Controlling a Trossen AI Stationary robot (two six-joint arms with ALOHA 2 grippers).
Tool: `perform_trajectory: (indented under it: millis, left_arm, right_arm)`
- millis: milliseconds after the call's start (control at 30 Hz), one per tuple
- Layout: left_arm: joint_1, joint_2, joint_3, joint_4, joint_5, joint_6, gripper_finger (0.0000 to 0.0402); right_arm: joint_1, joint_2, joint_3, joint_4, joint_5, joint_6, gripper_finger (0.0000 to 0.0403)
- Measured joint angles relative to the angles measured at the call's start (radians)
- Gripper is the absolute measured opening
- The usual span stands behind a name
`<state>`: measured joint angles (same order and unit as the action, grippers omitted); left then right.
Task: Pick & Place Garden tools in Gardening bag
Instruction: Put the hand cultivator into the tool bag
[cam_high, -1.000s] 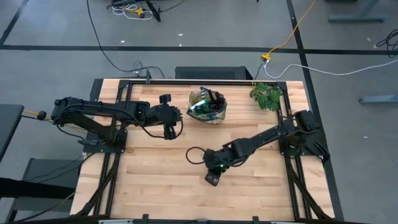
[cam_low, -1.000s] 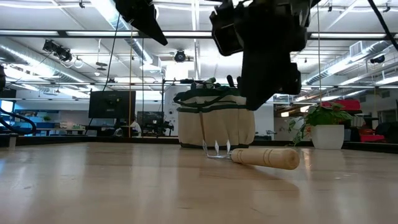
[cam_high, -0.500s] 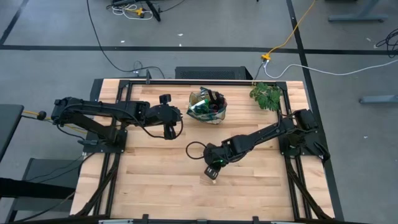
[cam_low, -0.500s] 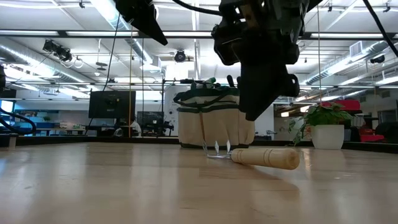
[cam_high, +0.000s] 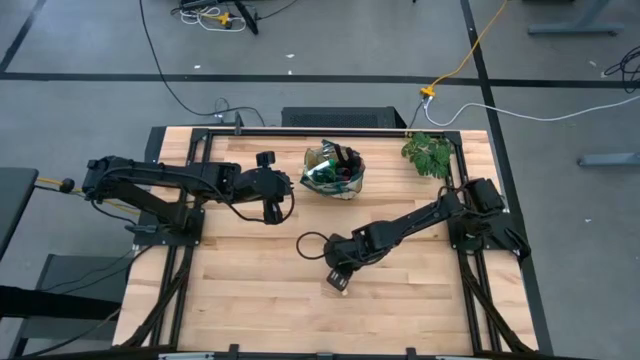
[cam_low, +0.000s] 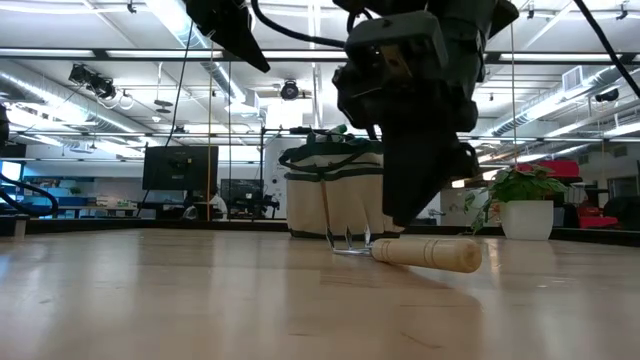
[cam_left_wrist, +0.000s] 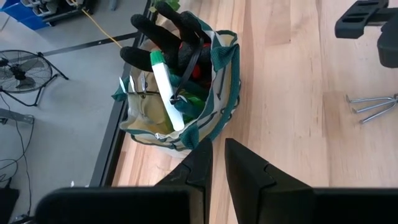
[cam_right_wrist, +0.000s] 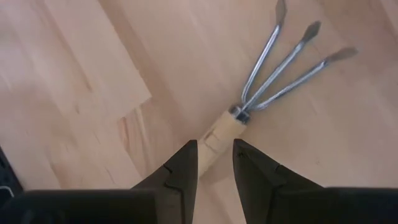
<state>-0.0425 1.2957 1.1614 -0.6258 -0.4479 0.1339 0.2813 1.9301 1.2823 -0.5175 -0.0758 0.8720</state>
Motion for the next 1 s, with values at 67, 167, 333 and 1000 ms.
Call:
perform_trajectory:
  millis: [67,167,333,1000]
  left_arm:
    - [0.0,0.0,0.0,0.0,0.0,0.0,0.0048]
    - [0.0,0.0,0.0,0.001,0.0,0.0,0.0048]
    - [0.0,0.0,0.0,0.0,0.0,0.0,0.0048]
    - [0.0,0.0,0.0,0.002,0.0,0.0,0.0048]
  right_arm:
    - [0.0,0.0,0.0,0.005,0.015,-0.001,0.01]
    - [0.0,0.0,0.0,-0.001,0.016,-0.002,0.0109]
    - [0.0,0.0,0.0,-0.001,0.041,-0.002,0.0136]
    - [0.003,0.077,0.0,0.101,0.022,0.027,0.0175]
